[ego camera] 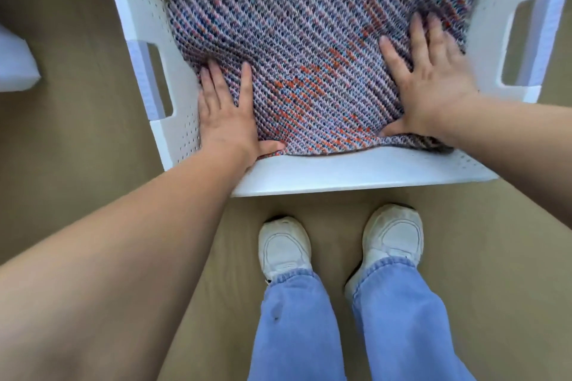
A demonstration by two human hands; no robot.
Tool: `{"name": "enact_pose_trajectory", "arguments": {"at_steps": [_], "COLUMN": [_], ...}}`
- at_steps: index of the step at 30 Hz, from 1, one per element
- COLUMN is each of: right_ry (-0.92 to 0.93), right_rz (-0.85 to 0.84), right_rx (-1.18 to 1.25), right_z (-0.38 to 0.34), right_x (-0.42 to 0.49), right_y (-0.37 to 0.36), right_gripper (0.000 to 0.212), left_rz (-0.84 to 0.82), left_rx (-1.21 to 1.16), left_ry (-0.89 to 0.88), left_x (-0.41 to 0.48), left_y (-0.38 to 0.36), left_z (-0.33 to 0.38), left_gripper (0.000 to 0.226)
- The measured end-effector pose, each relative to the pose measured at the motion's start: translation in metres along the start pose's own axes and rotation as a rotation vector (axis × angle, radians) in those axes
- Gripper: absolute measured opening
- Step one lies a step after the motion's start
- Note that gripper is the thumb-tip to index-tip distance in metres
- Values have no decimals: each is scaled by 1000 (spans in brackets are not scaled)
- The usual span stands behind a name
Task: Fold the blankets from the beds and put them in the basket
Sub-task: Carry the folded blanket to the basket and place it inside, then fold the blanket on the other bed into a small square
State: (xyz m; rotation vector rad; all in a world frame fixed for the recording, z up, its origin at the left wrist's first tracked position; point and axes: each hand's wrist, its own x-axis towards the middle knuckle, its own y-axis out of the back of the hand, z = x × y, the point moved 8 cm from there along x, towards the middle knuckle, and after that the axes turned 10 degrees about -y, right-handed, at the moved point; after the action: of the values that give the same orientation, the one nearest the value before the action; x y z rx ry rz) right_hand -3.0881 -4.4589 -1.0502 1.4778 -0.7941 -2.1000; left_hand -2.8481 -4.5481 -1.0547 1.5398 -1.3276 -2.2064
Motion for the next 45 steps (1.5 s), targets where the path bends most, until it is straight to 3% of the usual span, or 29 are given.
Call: {"name": "enact_pose_trajectory", "arguments": {"at_steps": [4,8,13,20,27,32,40,45], "right_ry": [-21,-40,-11,-90,-393,-709,-1143,-1394], "right_rz": [35,1,-20,64,79,111,212,395], "right_rx": [-16,54,330,518,771,988,1144,1100], "right_z": [-4,-5,-2,32,110,189,294,353], "right_x": [9,-9,-74,-175,-302,-425,-694,-923], "right_y": [-5,11,41,127,200,197,150,143], "right_gripper": [141,132,85,62,57,58,58,58], "left_rz": [39,-35,-80,-25,111,154,169,280], "left_rx": [73,83,-40,-43,145,162,386,430], "left_ry": [16,25,-30,-280,-564,-773,-1184,-1402], "left_x": [10,1,-40,-107,-219,-321,-527,-729], "left_y": [-7,8,49,147,266,323,363,392], "left_z": [0,3,26,111,212,308,501,630], "left_gripper": [140,137,93,61,44,37,38,34]}}
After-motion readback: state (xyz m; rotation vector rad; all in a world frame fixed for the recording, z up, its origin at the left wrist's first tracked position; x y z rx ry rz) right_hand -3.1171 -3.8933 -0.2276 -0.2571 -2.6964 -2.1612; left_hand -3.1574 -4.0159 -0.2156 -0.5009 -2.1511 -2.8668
